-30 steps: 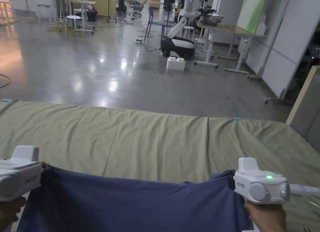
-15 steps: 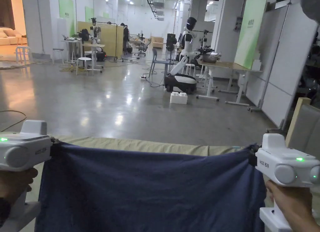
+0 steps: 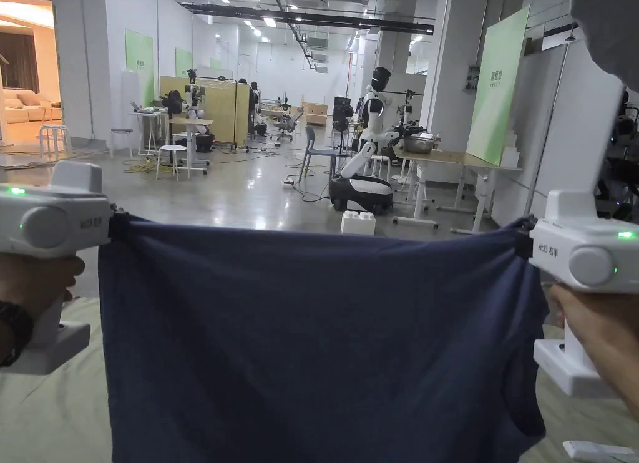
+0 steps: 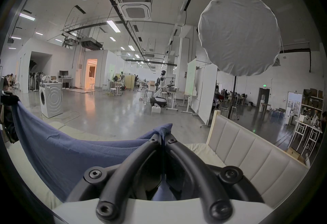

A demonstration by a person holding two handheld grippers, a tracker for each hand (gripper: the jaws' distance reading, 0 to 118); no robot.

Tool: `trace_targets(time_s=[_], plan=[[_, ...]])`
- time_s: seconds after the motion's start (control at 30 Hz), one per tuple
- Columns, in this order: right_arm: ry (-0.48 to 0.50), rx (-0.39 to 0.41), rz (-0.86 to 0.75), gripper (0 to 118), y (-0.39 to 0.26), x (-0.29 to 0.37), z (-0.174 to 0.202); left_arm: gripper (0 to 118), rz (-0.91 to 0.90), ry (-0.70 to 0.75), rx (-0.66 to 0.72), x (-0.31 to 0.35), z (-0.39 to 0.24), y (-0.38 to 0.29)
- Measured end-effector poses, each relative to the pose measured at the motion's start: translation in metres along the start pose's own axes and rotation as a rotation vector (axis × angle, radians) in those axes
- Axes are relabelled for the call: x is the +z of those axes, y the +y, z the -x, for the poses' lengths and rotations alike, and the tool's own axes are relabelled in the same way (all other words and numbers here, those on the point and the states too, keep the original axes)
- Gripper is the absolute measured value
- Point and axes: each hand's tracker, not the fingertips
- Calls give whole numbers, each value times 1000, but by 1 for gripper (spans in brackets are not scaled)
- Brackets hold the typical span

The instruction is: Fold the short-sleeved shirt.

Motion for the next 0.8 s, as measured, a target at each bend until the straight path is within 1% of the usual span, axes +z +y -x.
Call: trace_targets(time_s=[0.07,0.2,0.23,0.33,0.37,0.4,0.47,0.5,0.6,0.7,0.73,0.8], plan=[[-6,6,-15,3,16,-6,-3,5,-11,4,-8,-2,0,14],[-21,21,-46,3,42,-6,-1,5,-54,13,-11,-4,-7,8],[-26,25,-50,3,48,-8,0,5,-58,15,-7,4,-22,42],[-34,28,-58,3,57,-13,2,5,-65,22,-6,9,-30,51],[-34,23,-62,3,57,-14,3,5,-67,25,-9,1,-25,50],[-36,34,-65,3,58,-14,6,5,-67,31,-13,-4,-24,48],[-37,54,-66,3,54,-22,8,5,-64,35,-6,-5,-24,44],[-35,61,-63,3,50,-24,10,5,-29,29,27,-27,-1,40],[-21,53,-45,3,33,-26,15,5,-7,33,20,-45,16,24],[-8,61,-14,3,8,-27,20,5,21,29,17,-56,21,-1],[-4,59,-2,3,0,-26,21,5,23,27,23,-59,25,-10],[9,46,23,3,-24,-21,23,5,31,23,23,-42,12,-33]])
